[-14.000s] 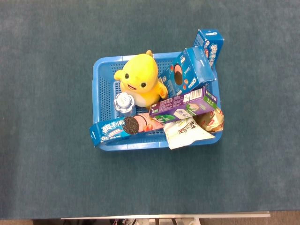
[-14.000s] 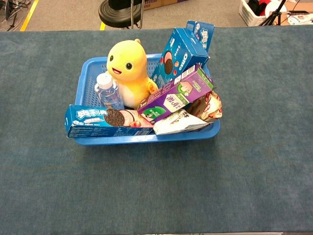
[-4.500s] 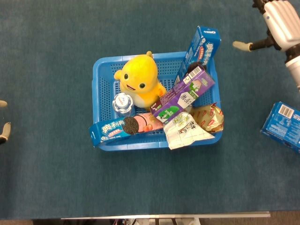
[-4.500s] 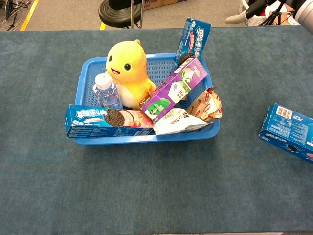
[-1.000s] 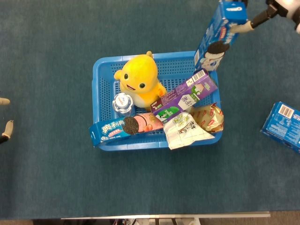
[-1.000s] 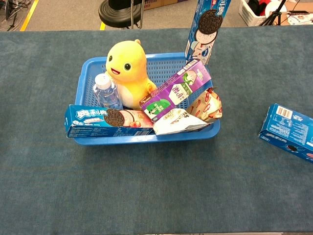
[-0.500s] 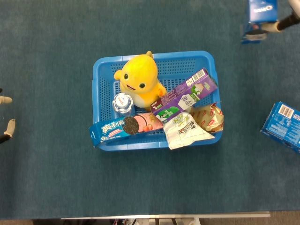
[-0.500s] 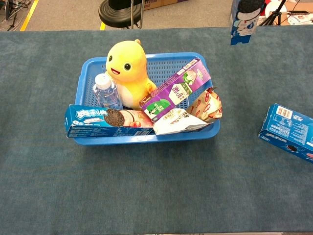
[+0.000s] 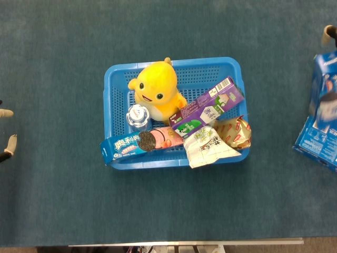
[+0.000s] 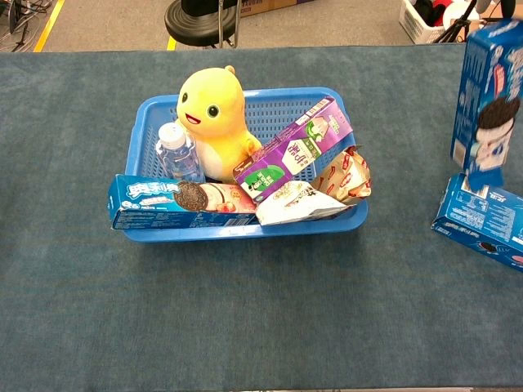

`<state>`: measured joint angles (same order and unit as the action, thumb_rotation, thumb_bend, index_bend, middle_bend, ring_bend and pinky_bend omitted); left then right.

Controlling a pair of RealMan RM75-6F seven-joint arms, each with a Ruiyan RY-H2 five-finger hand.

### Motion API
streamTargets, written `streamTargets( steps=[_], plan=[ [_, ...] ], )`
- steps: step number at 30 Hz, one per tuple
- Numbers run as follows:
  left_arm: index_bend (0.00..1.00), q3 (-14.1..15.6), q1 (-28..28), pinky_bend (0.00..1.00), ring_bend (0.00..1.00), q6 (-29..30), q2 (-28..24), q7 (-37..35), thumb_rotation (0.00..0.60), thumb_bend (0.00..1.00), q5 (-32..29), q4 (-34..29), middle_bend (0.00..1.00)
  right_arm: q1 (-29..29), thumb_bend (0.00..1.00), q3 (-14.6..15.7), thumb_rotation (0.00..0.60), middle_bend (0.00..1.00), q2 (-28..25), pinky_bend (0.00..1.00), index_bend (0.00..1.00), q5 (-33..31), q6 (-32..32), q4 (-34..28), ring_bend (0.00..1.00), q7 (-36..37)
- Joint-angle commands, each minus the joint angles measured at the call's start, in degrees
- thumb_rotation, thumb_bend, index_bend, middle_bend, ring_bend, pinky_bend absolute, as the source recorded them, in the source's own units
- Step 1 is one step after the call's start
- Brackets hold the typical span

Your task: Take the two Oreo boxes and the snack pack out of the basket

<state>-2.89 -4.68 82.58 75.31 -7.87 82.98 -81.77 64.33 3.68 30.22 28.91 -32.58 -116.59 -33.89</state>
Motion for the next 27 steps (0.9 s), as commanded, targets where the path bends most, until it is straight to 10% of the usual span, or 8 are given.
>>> streamTargets(
  steps=[1, 7, 15, 27],
  plan=[
    [0.32, 0.0, 0.0, 0.36, 0.11, 0.0, 0.0, 0.1, 0.600, 0.34, 0.0, -0.1, 0.19, 5.6, 0.00, 6.1, 0.600, 0.04, 0.4, 0.36, 0.00, -9.0, -4.7, -3.4, 0.11, -8.2],
    [0.32, -0.1, 0.0, 0.36, 0.11, 0.1, -0.2, 0.1, 0.600, 0.34, -0.1, -0.3, 0.19, 4.0, 0.00, 4.0, 0.600, 0.00, 3.4, 0.28, 0.00, -6.2, -13.0, -4.6, 0.04, -7.9],
    [0.32, -0.1, 0.1, 0.36, 0.11, 0.1, -0.1, -0.3, 0.600, 0.34, -0.4, -0.1, 0.19, -9.3, 0.00, -3.3, 0.600, 0.15, 11.6, 0.25, 0.12, 29.4, -21.5, 1.0, 0.08, 9.7],
    [0.32, 0.0, 0.0, 0.36, 0.11, -0.3, 0.3, -0.5, 0.600, 0.34, -0.5, 0.6, 0.19, -14.3, 0.00, -0.8, 0.600, 0.19, 22.0, 0.25, 0.15, 65.9, -24.5, 12.0, 0.11, 22.6]
  ],
)
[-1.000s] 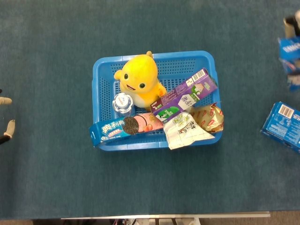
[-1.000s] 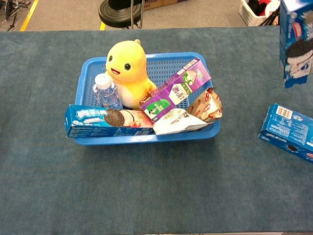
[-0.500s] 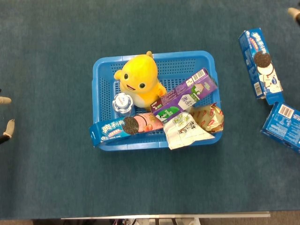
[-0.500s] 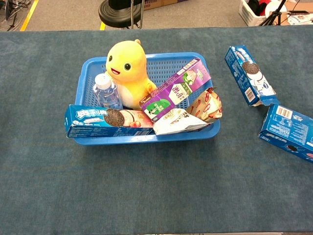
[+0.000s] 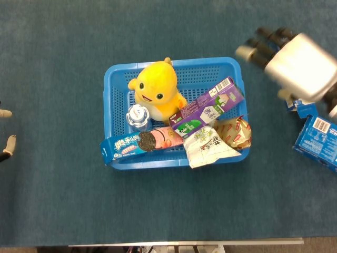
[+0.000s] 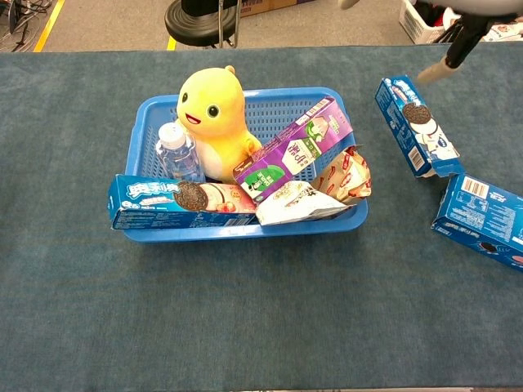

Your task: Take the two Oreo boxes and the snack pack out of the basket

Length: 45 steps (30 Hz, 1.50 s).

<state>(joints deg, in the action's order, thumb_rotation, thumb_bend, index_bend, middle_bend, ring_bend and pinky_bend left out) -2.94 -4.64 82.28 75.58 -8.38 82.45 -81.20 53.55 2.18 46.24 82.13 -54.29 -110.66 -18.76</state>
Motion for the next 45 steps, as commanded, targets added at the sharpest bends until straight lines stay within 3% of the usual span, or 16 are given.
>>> streamTargets(
  steps=[1, 4, 13, 45],
  plan=[
    [0.32, 0.0, 0.0, 0.36, 0.11, 0.0, 0.0, 0.1, 0.600, 0.34, 0.1, 0.0, 0.19, -3.8, 0.00, 1.0, 0.600, 0.19, 6.7, 0.25, 0.15, 14.6, -3.4, 7.0, 0.11, 8.1],
    [0.32, 0.0, -0.1, 0.36, 0.11, 0.0, -0.1, 0.2, 0.600, 0.34, 0.2, -0.2, 0.19, -4.7, 0.00, 2.2, 0.600, 0.21, 8.5, 0.25, 0.15, 20.0, -5.4, 9.8, 0.12, 9.9],
    [0.32, 0.0, -0.3, 0.36, 0.11, -0.5, 0.0, 0.7, 0.600, 0.34, -0.1, -0.4, 0.19, -6.7, 0.00, 4.0, 0.600, 0.21, 9.5, 0.25, 0.15, 25.4, -7.0, 11.0, 0.12, 13.5],
    [0.32, 0.2, -0.1, 0.36, 0.11, -0.5, 0.7, -0.2, 0.600, 0.34, -0.3, 0.5, 0.19, -7.7, 0.00, 3.8, 0.600, 0.31, 16.9, 0.25, 0.29, 28.4, -3.7, 17.6, 0.15, 15.1]
  ],
)
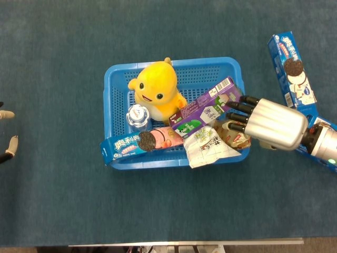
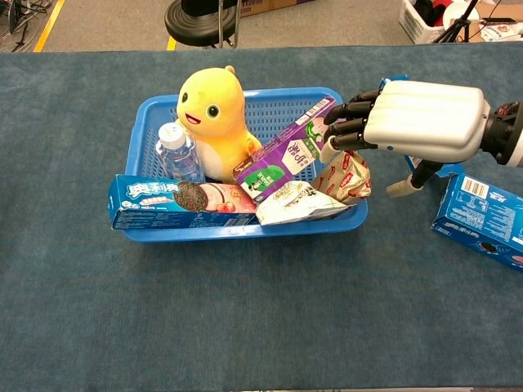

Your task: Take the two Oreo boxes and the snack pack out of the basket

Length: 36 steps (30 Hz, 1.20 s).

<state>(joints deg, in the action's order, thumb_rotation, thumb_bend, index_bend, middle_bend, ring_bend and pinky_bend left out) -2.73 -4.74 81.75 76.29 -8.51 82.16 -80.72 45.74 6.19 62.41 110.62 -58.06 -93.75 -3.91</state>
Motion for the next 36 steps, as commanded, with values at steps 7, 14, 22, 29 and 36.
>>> streamTargets(
  steps=[7, 14, 22, 29, 36],
  plan=[
    [0.32, 0.1, 0.3, 0.36, 0.11, -0.1, 0.2, -0.8, 0.600, 0.34, -0.2, 0.6, 0.19, 0.5, 0.00, -0.8, 0.600, 0.37, 3.9, 0.25, 0.35, -0.1, -0.6, 3.9, 0.17, 2.2],
    [0.32, 0.2, 0.6, 0.36, 0.11, 0.1, 0.4, -1.9, 0.600, 0.34, -0.3, 1.5, 0.19, 0.9, 0.00, -0.8, 0.600, 0.44, 6.0, 0.25, 0.44, 0.3, -1.1, 6.3, 0.20, 3.4],
    [0.32, 0.3, 0.8, 0.36, 0.11, 0.3, 0.6, -2.4, 0.600, 0.34, -0.1, 2.0, 0.19, 0.6, 0.00, -0.8, 0.600, 0.55, 7.6, 0.25, 0.59, 0.2, -2.4, 8.0, 0.25, 3.6],
    [0.32, 0.2, 0.9, 0.36, 0.11, 0.3, 0.7, -2.4, 0.600, 0.34, -0.1, 2.0, 0.19, 0.1, 0.00, -0.9, 0.600, 0.64, 8.6, 0.25, 0.70, -0.2, -3.4, 9.4, 0.31, 3.4],
    [0.32, 0.2, 0.9, 0.36, 0.11, 0.3, 0.6, -2.4, 0.600, 0.34, 0.0, 2.0, 0.19, -0.7, 0.00, -2.1, 0.600, 0.71, 9.6, 0.25, 0.80, -0.4, -7.1, 10.7, 0.38, 3.6]
  ],
)
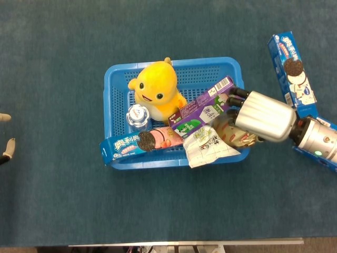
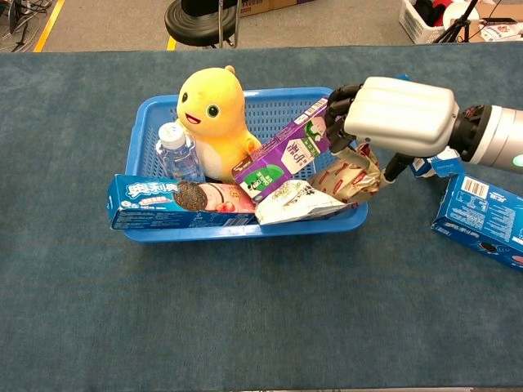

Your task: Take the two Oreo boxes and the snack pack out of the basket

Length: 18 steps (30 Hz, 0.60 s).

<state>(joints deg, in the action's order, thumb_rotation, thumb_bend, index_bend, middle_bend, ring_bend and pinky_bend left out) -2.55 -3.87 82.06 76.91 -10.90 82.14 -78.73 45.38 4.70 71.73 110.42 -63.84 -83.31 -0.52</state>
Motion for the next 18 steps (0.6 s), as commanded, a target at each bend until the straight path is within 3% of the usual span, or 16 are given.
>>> streamTargets(
  steps=[1, 10, 18],
  plan=[
    [0.32, 0.0, 0.0, 0.36, 0.11, 0.0, 0.0, 0.0, 0.600, 0.34, 0.0, 0.0, 0.19, -0.5, 0.00, -0.8, 0.600, 0.71, 0.2, 0.25, 0.80, -0.3, -1.7, 0.2, 0.39, 0.4],
    [0.32, -0.2, -0.2, 0.36, 0.11, -0.1, -0.2, 0.4, 0.600, 0.34, 0.0, -0.5, 0.19, -1.7, 0.00, -4.5, 0.600, 0.72, -3.0, 0.25, 0.80, -3.3, -6.5, -4.4, 0.40, 1.2],
    [0.32, -0.4, -0.5, 0.36, 0.11, 0.0, -0.7, 1.6, 0.600, 0.34, 0.3, -1.7, 0.19, -2.5, 0.00, -8.0, 0.600, 0.72, -8.5, 0.25, 0.80, -3.7, -9.9, -10.6, 0.40, -2.8]
  ],
)
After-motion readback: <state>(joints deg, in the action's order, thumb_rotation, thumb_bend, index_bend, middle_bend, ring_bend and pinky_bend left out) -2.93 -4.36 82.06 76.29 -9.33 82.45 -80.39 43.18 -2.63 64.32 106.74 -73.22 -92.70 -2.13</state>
